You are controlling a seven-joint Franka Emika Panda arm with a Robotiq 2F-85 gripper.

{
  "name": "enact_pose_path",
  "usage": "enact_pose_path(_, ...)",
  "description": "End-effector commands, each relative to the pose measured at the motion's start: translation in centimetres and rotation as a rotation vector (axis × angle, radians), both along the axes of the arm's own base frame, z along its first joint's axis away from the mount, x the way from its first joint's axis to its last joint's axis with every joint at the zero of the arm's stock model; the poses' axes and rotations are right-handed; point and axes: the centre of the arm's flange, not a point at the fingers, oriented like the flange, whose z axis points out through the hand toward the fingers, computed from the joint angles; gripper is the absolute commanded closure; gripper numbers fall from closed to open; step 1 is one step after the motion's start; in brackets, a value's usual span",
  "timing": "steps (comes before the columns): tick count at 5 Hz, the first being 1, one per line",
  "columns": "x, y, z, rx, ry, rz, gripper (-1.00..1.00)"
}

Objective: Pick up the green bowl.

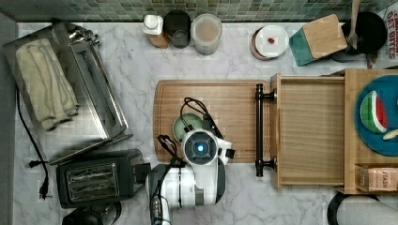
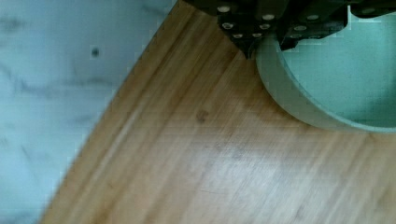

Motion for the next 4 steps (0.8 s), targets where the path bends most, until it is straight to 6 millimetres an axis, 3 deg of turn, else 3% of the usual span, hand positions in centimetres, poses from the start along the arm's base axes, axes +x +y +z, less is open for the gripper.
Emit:
enact_pose_path(1, 3.8, -2.5, 21.1, 0.023, -0.116, -0.185, 1.00)
enact_pose_path(3, 1.6, -5.2, 25.4, 0.035, -0.229, -0.203, 1.00)
enact_pose_path(4, 2.5, -5.8, 28.4, 0.021, -0.168, -0.270, 1.00)
